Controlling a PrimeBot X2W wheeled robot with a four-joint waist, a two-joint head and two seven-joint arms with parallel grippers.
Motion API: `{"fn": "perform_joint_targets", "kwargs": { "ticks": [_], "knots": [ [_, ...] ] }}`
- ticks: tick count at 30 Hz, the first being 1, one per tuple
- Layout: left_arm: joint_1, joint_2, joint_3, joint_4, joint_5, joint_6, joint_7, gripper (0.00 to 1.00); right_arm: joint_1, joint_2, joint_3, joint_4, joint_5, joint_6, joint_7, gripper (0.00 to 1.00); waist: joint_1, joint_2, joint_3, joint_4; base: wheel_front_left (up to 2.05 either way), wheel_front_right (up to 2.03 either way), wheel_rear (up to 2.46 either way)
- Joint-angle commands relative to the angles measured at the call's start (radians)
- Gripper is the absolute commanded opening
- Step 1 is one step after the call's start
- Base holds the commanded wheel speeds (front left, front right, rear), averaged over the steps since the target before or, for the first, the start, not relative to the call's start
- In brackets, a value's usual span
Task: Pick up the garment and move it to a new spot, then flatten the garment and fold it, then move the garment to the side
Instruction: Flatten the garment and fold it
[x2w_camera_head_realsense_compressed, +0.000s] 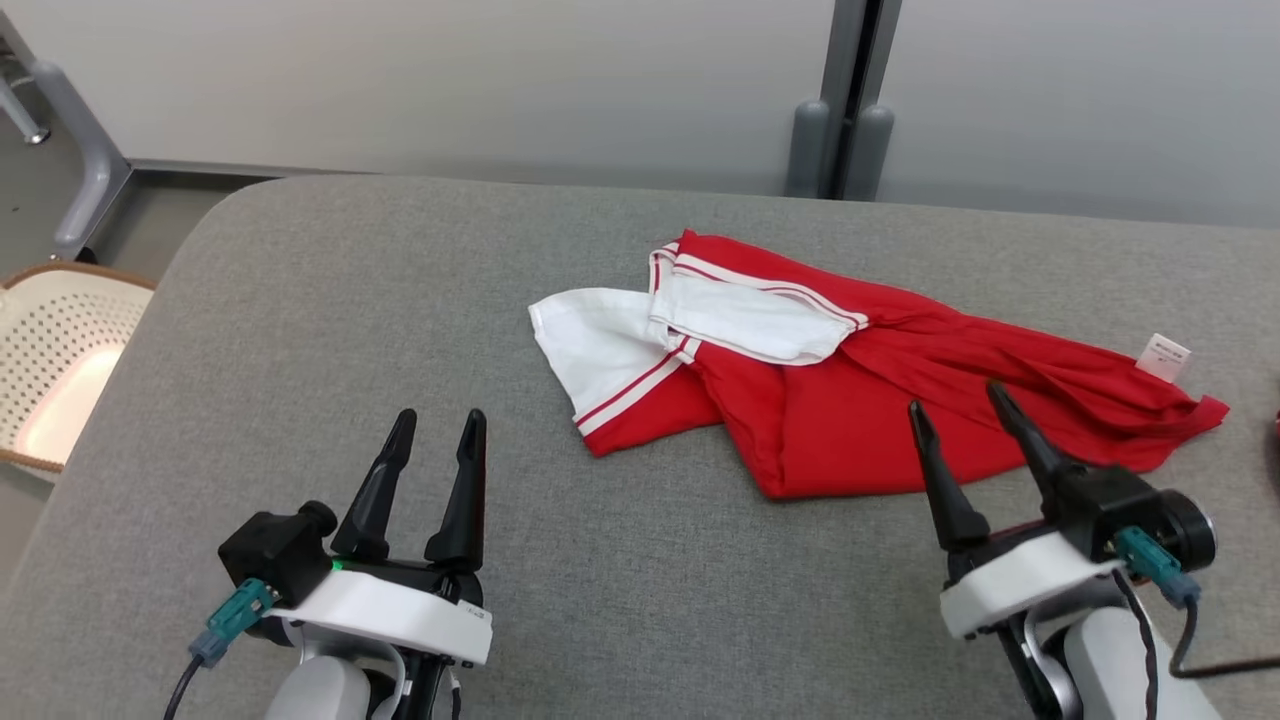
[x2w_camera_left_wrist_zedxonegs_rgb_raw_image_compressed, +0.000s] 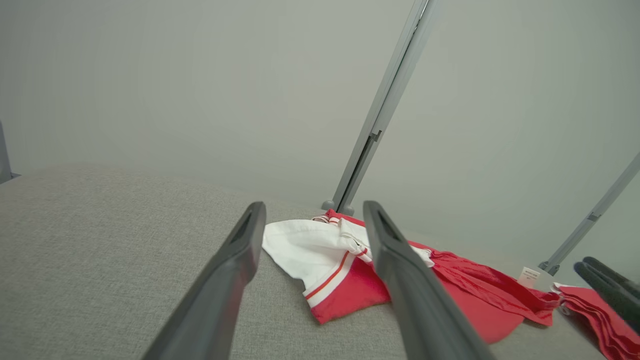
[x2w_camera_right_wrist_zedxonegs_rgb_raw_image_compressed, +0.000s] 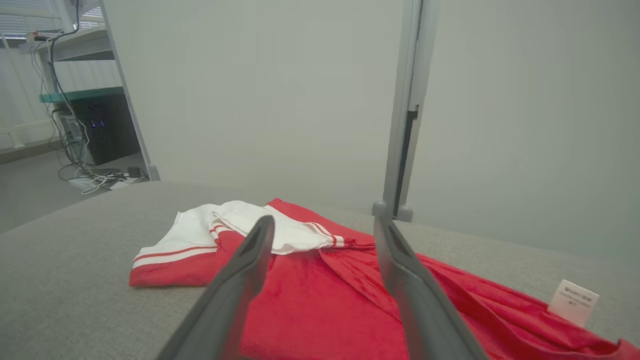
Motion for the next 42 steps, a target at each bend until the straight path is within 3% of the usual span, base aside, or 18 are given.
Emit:
{"fn": "perform_joint_targets", "kwargs": {
  "ticks": [1, 16, 23, 24, 25, 26, 35, 42],
  "knots": [
    [-0.015, 0.003, -0.001, 0.003, 0.005, -0.007, -0.001, 1.0, -0.03, -0.018, 0.002, 0.014, -0.013, 0.0, 0.01, 1.0, 0.0, 0.0, 0.035, 0.029, 0.0, 0.0, 0.0],
    [-0.111, -0.001, -0.099, 0.015, -0.156, -0.007, -0.002, 1.0, -0.335, -0.19, 0.172, 0.305, -0.077, 0.0, 0.076, 1.0, 0.0, 0.0, 0.203, 0.182, 0.0, 0.0, 0.0],
    [-0.125, -0.001, -0.114, 0.015, -0.18, -0.007, -0.002, 1.0, -0.412, -0.221, 0.235, 0.382, -0.068, 0.0, 0.062, 1.0, 0.0, 0.0, 0.223, 0.205, 0.0, 0.0, 0.0],
    [-0.125, -0.001, -0.115, 0.015, -0.183, -0.007, -0.002, 1.0, -0.421, -0.221, 0.238, 0.388, -0.062, 0.0, 0.055, 0.36, 0.0, 0.0, 0.224, 0.206, 0.0, 0.0, 0.0],
    [-0.125, -0.001, -0.116, 0.015, -0.186, -0.007, -0.002, 1.0, -0.428, -0.222, 0.24, 0.394, -0.059, 0.0, 0.049, 0.23, 0.0, 0.0, 0.225, 0.207, 0.0, 0.0, 0.0],
    [-0.125, -0.001, -0.117, 0.016, -0.187, -0.007, -0.002, 1.0, -0.433, -0.221, 0.241, 0.4, -0.052, 0.0, 0.046, 0.0, 0.0, 0.0, 0.225, 0.207, 0.0, 0.0, 0.0],
    [-0.133, -0.001, -0.108, 0.023, -0.196, -0.007, -0.002, 1.0, -0.493, -0.214, 0.205, 0.388, 0.034, 0.0, 0.036, 0.0, 0.0, 0.0, 0.227, 0.2, 0.0, 0.0, 0.0],
    [-0.157, -0.001, -0.144, 0.017, -0.209, -0.007, -0.002, 1.0, -0.66, -0.293, 0.123, 0.39, 0.11, 0.0, 0.147, 0.0, 0.0, 0.0, 0.26, 0.214, 0.0, 0.0, 0.0]
  ]
}}
